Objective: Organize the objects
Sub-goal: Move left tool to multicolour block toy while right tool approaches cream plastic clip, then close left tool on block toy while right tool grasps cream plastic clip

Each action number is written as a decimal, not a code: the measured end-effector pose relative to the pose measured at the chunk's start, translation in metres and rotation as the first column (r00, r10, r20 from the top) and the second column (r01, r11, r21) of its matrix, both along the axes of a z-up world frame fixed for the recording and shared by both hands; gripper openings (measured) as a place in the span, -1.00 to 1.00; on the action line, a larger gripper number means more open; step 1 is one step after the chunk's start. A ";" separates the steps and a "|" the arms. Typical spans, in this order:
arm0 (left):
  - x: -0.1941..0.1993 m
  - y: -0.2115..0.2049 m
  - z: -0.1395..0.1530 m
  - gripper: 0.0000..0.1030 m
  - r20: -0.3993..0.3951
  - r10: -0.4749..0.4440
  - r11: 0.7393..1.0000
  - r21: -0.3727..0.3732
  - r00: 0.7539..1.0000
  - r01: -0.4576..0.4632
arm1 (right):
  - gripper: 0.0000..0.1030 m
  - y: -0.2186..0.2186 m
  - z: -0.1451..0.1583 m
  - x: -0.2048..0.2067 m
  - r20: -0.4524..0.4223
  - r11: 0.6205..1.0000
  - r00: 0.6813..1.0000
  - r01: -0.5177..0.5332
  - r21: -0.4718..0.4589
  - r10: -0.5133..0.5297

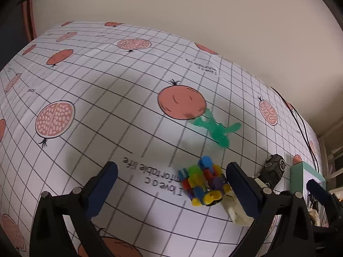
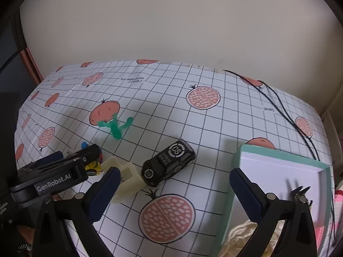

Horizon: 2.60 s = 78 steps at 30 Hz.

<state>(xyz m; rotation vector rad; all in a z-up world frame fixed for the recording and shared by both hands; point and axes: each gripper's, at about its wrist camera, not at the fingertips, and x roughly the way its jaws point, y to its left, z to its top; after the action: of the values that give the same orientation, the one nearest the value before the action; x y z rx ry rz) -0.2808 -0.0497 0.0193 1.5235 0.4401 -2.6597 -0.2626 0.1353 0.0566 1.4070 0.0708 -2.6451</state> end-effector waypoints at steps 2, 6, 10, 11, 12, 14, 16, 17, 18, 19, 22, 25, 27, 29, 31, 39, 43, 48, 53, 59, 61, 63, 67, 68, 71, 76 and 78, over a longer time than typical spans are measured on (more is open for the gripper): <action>0.000 -0.003 0.000 0.93 0.001 0.009 1.000 0.003 1.000 -0.009 | 1.00 -0.003 -0.004 -0.001 0.009 1.000 1.000 -0.002 -0.005 0.002; 0.003 -0.009 0.000 0.89 0.009 0.021 0.999 0.026 1.000 -0.021 | 1.00 -0.012 -0.011 -0.002 0.025 1.000 1.000 -0.010 -0.005 0.011; 0.003 -0.009 -0.001 0.85 0.020 0.017 0.998 0.056 1.000 -0.018 | 1.00 -0.023 -0.018 -0.003 0.037 1.000 0.999 -0.027 -0.006 0.028; 0.003 -0.009 -0.001 0.84 0.021 0.018 0.998 0.057 1.000 -0.019 | 1.00 -0.026 -0.021 -0.003 0.041 1.000 0.999 -0.031 0.001 0.031; 0.004 -0.008 -0.001 0.84 0.022 0.016 0.998 0.060 1.000 -0.017 | 0.99 -0.028 -0.022 -0.003 0.043 1.000 0.999 -0.031 0.005 0.031; 0.004 -0.007 -0.001 0.84 0.025 0.011 0.998 0.062 1.000 -0.012 | 0.96 -0.032 -0.026 -0.004 0.045 0.999 0.998 -0.032 0.001 0.032; 0.004 -0.005 -0.001 0.84 0.025 0.003 0.998 0.059 1.000 -0.005 | 0.94 -0.034 -0.026 -0.004 0.040 1.000 0.999 -0.030 -0.003 0.030; 0.003 -0.004 0.000 0.84 0.026 0.002 0.998 0.058 1.000 -0.003 | 0.91 -0.035 -0.027 -0.004 0.039 1.000 0.999 -0.030 -0.003 0.030; 0.003 -0.004 -0.001 0.83 0.027 0.001 0.998 0.058 1.000 -0.003 | 0.91 -0.036 -0.027 -0.005 0.037 1.000 0.999 -0.031 -0.004 0.031; 0.003 -0.003 -0.001 0.83 0.028 0.000 0.998 0.057 1.000 -0.002 | 0.89 -0.037 -0.027 -0.005 0.036 0.999 0.999 -0.032 -0.005 0.033; 0.003 -0.002 -0.001 0.81 0.029 -0.004 0.999 0.050 1.000 0.003 | 0.70 -0.040 -0.025 -0.003 0.020 0.999 0.999 -0.046 -0.006 0.046; 0.002 -0.001 -0.001 0.81 0.029 -0.006 0.999 0.051 1.000 0.005 | 0.53 -0.042 -0.023 -0.002 0.010 0.998 0.998 -0.055 -0.003 0.055; 0.002 0.000 -0.001 0.80 0.028 -0.012 0.998 0.057 1.000 0.010 | 0.42 -0.042 -0.022 -0.002 0.011 0.998 0.998 -0.062 -0.005 0.062; 0.002 0.002 0.000 0.65 0.027 -0.018 0.998 0.053 0.999 0.016 | 0.33 -0.040 -0.021 -0.002 0.013 0.998 0.998 -0.064 -0.015 0.064; 0.002 0.006 0.001 0.58 0.029 -0.032 0.998 0.049 0.999 0.030 | 0.32 -0.038 -0.021 -0.002 0.018 0.998 0.998 -0.065 -0.025 0.065; 0.001 0.011 0.002 0.28 0.034 -0.055 0.997 0.049 0.998 0.053 | 0.33 -0.034 -0.022 -0.001 0.030 0.996 0.997 -0.073 -0.046 0.075; 0.000 0.013 0.002 0.11 0.038 -0.066 0.997 0.052 0.997 0.064 | 0.36 -0.035 -0.022 -0.001 0.033 0.996 0.996 -0.080 -0.044 0.081; 0.000 0.015 0.001 -0.24 0.045 -0.072 0.997 0.025 0.996 0.071 | 0.39 -0.034 -0.022 0.000 0.037 0.995 0.995 -0.086 -0.043 0.088; 0.000 0.013 0.001 -0.24 0.042 -0.071 0.997 0.037 0.997 0.070 | 0.48 -0.035 -0.022 0.000 0.039 0.994 0.994 -0.098 -0.047 0.100; 0.001 0.012 0.002 -0.24 0.040 -0.070 0.997 0.038 0.997 0.068 | 0.51 -0.037 -0.024 0.001 0.046 0.994 0.994 -0.100 -0.038 0.101; 0.001 0.012 0.002 -0.24 0.040 -0.069 0.997 0.038 0.997 0.068 | 0.51 -0.036 -0.026 0.001 0.050 0.994 0.993 -0.101 -0.048 0.103; 0.001 0.012 0.002 -0.24 0.039 -0.070 0.997 0.038 0.997 0.069 | 0.51 -0.036 -0.027 0.001 0.052 0.994 0.994 -0.097 -0.049 0.099; 0.001 0.012 0.002 -0.24 0.039 -0.070 0.997 0.038 0.997 0.069 | 0.51 -0.037 -0.029 0.001 0.060 0.994 0.993 -0.097 -0.048 0.100; 0.001 0.012 0.002 -0.24 0.039 -0.071 0.997 0.037 0.997 0.069 | 0.51 -0.037 -0.030 0.001 0.060 0.994 0.993 -0.096 -0.049 0.098; 0.001 0.013 0.002 -0.24 0.039 -0.071 0.997 0.036 0.997 0.069 | 0.50 -0.037 -0.031 0.002 0.065 0.994 0.993 -0.095 -0.048 0.098; 0.001 0.013 0.002 -0.24 0.040 -0.072 0.997 0.037 0.997 0.070 | 0.07 -0.036 -0.030 0.002 0.063 0.995 0.993 -0.095 -0.043 0.097; 0.001 0.014 0.002 -0.24 0.040 -0.073 0.997 0.035 0.996 0.072 | 0.06 -0.034 -0.030 0.002 0.067 0.995 0.994 -0.088 -0.039 0.091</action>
<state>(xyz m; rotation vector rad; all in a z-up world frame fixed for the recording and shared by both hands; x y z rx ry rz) -0.2797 -0.0361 0.0218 1.6318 0.4367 -2.6818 -0.2603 0.1017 0.0269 1.4463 0.0766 -2.5117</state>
